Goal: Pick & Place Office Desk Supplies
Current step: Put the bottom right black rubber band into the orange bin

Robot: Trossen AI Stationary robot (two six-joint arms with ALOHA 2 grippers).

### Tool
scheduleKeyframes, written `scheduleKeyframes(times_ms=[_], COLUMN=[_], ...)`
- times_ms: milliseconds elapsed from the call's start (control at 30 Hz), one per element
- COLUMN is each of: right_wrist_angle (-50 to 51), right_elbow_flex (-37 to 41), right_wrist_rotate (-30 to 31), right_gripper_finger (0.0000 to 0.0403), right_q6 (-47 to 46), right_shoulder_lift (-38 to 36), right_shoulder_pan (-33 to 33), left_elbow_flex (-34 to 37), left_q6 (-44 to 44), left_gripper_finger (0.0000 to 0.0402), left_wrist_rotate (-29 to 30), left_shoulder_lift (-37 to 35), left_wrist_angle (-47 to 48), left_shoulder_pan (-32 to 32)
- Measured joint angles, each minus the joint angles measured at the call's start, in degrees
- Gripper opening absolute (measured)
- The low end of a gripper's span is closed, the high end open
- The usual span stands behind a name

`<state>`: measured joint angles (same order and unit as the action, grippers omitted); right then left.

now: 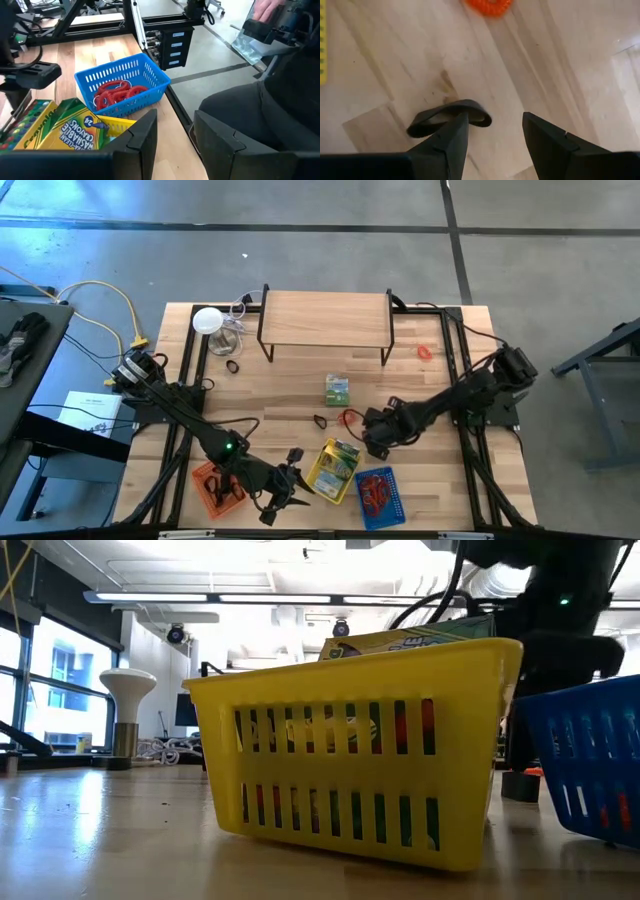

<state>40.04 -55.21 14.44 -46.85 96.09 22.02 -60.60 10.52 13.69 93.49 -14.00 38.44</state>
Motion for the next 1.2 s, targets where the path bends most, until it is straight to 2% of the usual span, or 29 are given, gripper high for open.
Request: scheduleKeyframes(times_ms=[300,500,767,900,1100,1200], right_wrist_angle=[-0.9,-1.1,-4.8,-6.0,-6.1,-5.9], right_elbow_flex=[0.0,0.0,-0.1,-0.1,-0.1,-0.1], right_wrist_rotate=[-0.2,-2.7,0.6,0.2,-0.9,0.8], right_gripper_finger=[0.0176,0.0176,0.0171,0.0136,0.0017,0.0005], right_q6=[0.6,0.6,5.2,6.7,9.7,9.6], right_shoulder_lift=[0.0,1.1,4.4,4.4,4.4,4.3], right_shoulder_pan=[-0.8,-0.8,-0.7,-0.8,-0.8,-0.5], left_elbow_flex=[0.0,0.0,0.0,0.0,0.0,0.0], left_q6=[0.0,0.0,0.0,0.0,0.0,0.0], left_gripper_finger=[0.0125,0.0125,0.0125,0.0125,0.0125,0.0125], left_wrist_rotate=[0.0,0.0,0.0,0.0,0.0,0.0], left_shoulder_lift=[0.0,0.0,0.0,0.0,0.0,0.0], left_wrist_angle=[0.0,0.0,0.3,0.5,0.5,0.5], left_shoulder_pan=[0.0,0.0,0.0,0.0,0.0,0.0])
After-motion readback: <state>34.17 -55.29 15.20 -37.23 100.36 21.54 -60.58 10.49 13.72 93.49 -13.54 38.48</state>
